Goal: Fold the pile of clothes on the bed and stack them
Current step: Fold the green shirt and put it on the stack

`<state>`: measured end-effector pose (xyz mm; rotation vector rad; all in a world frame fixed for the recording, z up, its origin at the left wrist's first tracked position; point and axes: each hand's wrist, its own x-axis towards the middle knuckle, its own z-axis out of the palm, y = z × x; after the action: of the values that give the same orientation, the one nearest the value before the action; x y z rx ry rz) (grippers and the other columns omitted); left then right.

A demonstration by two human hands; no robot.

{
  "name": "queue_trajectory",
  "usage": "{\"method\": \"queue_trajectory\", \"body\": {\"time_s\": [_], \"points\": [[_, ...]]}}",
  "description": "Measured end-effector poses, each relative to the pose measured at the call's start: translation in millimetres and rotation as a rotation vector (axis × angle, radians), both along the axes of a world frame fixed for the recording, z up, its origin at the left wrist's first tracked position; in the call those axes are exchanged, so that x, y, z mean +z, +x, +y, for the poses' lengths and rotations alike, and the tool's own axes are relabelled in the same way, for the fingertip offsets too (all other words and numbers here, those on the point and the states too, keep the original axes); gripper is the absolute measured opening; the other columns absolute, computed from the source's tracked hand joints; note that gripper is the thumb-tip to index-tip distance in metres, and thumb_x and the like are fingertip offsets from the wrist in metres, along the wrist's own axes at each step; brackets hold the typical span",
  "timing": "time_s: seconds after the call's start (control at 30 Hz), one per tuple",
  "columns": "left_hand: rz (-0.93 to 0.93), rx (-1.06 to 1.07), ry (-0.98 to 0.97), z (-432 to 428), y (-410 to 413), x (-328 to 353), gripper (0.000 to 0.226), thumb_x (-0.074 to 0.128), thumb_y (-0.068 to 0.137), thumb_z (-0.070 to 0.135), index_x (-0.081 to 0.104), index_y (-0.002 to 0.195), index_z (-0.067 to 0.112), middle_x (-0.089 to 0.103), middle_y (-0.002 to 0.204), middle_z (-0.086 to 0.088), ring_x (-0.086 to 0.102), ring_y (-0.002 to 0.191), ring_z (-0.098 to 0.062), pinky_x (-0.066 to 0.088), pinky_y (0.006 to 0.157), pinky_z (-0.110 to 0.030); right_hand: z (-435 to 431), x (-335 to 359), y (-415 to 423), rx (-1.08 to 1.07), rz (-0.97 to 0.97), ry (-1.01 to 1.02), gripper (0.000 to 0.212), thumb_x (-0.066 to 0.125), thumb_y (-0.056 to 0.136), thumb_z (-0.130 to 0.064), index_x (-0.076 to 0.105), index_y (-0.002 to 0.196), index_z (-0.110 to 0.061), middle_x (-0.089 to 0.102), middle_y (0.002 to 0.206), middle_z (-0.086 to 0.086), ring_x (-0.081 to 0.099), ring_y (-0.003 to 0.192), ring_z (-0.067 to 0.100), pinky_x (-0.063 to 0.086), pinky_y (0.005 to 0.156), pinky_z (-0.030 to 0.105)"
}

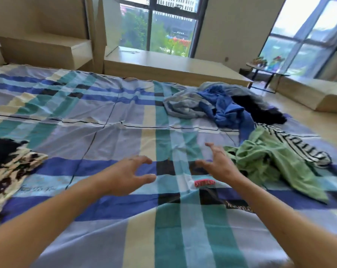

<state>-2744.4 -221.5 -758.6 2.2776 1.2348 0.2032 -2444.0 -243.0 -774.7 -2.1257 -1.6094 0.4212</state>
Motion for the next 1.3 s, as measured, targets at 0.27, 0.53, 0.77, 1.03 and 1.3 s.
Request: {"method": "queue_trajectory", "body": {"time_s": [0.27,0.53,0.77,1.03,1.3], "points": [[0.126,-0.051,0.059,0,-1,-33,0.095,0.035,0.068,0.091,0.039,0.145,0.034,0.04,0.144,0.019,0.041,0.134,-0.011,0.029,0.114,-0.031,-12,-1,120,-0.462,-0.492,-0.177,0.113,0.083,0.062,-0.046,0.018,0.153,-0.032,-0.006,0.159,0.01,-0.009,0.151,0.035,0.002,0.117,0.064],[0.148,-0.015,0.014,-2,-2,-25,0.097,0.03,0.068,0.09,0.036,0.147,0.035,0.039,0.146,0.019,0.038,0.136,-0.011,0.026,0.116,-0.031,-12,-28,144,-0.527,-0.331,-0.189,0.055,0.063,0.082,-0.015,0.054,0.135,-0.028,0.059,0.129,0.014,0.056,0.119,0.035,0.051,0.095,0.041],[0.063,-0.053,0.092,-14,10,-22,0.06,0.051,0.097,0.052,0.032,0.15,0.031,0.034,0.151,0.016,0.034,0.139,-0.01,0.024,0.116,-0.026,1,7,62,-0.123,0.034,0.124,0.02,0.056,0.082,0.001,0.068,0.086,-0.014,0.069,0.079,0.008,0.066,0.081,0.031,0.054,0.068,0.038],[-0.58,-0.009,0.027,-26,20,-19,0.059,0.086,0.062,0.045,0.059,0.114,0.04,0.067,0.111,0.026,0.061,0.103,0.009,0.046,0.083,-0.01,-28,56,-115,0.613,0.842,0.169,0.031,0.061,0.08,0.009,0.067,0.099,-0.015,0.066,0.084,0.001,0.061,0.08,0.011,0.052,0.072,0.025],[-0.85,0.168,-0.092,-11,5,8,0.032,0.08,0.07,0.029,0.074,0.096,0.01,0.077,0.092,-0.006,0.073,0.088,-0.016,0.06,0.08,-0.038,-9,64,-93,0.196,1.061,0.344,0.021,0.054,0.094,0.007,0.066,0.1,-0.009,0.071,0.087,0.008,0.064,0.08,0.022,0.054,0.07,0.03]]}}
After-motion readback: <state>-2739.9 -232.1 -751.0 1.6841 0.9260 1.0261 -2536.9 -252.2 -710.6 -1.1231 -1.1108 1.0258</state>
